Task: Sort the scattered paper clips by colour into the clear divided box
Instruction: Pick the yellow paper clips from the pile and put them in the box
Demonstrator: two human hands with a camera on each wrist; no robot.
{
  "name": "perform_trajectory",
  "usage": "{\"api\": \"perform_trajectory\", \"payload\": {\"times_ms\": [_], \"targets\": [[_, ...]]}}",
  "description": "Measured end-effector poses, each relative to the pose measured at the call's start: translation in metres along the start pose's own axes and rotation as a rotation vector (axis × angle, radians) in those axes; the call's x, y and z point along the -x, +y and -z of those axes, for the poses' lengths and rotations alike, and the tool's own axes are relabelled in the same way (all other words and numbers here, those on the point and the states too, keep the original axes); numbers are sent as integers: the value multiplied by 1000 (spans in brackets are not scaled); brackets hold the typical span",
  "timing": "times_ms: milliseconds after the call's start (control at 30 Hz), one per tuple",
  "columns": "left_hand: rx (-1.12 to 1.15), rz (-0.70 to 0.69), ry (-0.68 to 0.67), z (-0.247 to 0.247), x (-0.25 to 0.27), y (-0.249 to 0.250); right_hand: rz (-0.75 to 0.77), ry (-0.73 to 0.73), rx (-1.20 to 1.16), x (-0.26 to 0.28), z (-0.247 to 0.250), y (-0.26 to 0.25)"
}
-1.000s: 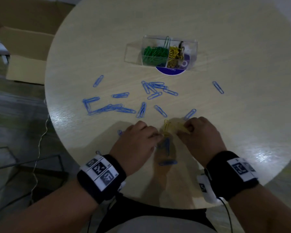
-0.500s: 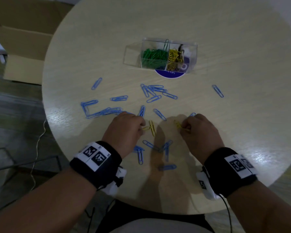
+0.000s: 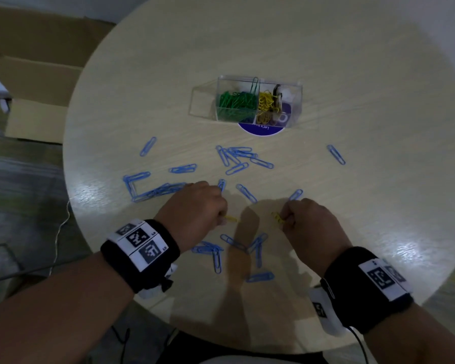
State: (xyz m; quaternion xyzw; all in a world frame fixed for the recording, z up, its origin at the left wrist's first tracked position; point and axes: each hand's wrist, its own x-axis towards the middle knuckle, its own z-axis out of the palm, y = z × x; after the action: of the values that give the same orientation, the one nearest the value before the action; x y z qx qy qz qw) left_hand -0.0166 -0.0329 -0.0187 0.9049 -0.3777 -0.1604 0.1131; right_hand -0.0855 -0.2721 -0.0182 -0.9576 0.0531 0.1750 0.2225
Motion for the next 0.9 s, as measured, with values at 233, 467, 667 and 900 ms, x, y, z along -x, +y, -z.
{"api": "perform_trajectory", "payload": {"times_ms": [233,467,667,900], "targets": [[-257,106,-48,-4,8,22,125,-44,93,9,3,0],[383,489,194,36,-16,-13,5,84,-200,0,20,9],[347,473,395,91,-76,-42,-81,214,-304,-37,58,15],[208,352,417,87,-161,-11,-91,336,-425,-92,95,4]]}}
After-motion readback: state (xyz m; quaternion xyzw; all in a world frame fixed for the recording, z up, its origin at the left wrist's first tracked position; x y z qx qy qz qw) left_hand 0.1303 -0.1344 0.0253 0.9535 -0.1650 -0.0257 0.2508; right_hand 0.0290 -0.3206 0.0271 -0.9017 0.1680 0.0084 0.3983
